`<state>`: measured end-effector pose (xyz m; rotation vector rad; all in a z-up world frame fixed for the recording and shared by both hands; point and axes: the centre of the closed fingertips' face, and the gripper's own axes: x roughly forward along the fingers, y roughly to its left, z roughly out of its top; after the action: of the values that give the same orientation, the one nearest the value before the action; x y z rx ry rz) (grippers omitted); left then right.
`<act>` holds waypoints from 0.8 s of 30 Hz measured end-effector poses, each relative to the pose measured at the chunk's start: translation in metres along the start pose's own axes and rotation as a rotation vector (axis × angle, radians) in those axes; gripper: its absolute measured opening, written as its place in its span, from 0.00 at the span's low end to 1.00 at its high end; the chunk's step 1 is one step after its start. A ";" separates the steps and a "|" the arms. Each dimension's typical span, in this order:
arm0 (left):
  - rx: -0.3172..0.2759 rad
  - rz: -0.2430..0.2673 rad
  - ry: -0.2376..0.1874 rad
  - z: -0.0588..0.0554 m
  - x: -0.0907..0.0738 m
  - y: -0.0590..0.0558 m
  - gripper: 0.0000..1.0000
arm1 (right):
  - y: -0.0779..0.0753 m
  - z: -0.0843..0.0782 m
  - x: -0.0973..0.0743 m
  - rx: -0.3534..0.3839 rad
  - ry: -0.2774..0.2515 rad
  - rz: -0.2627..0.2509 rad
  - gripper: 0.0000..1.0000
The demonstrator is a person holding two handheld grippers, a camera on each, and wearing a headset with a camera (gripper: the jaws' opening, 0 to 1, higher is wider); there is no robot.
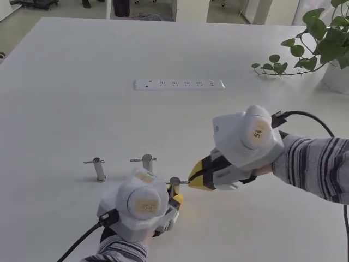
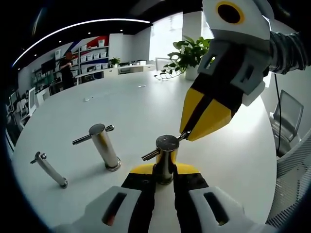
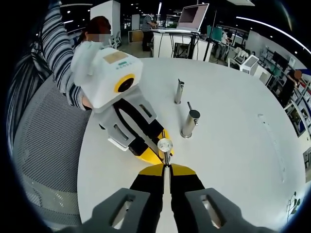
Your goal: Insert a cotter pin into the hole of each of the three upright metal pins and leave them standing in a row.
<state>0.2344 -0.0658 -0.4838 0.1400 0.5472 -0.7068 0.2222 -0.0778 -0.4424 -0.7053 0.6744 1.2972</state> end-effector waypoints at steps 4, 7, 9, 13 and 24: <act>-0.009 0.000 0.002 0.000 0.000 0.000 0.10 | 0.001 0.003 0.001 0.002 -0.007 0.003 0.00; -0.010 0.000 0.000 0.000 0.000 0.000 0.10 | 0.000 0.004 0.002 0.005 -0.011 0.003 0.00; -0.012 0.001 0.000 0.000 0.001 0.000 0.10 | 0.000 0.006 0.003 0.004 -0.015 0.002 0.00; -0.017 0.002 -0.001 0.000 0.001 0.000 0.10 | 0.001 0.006 0.005 -0.007 -0.012 0.002 0.00; -0.022 0.006 0.001 0.000 0.001 0.000 0.11 | 0.001 0.008 0.008 -0.019 -0.015 0.011 0.00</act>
<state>0.2352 -0.0663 -0.4848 0.1212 0.5547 -0.6952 0.2225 -0.0669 -0.4436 -0.7068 0.6554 1.3195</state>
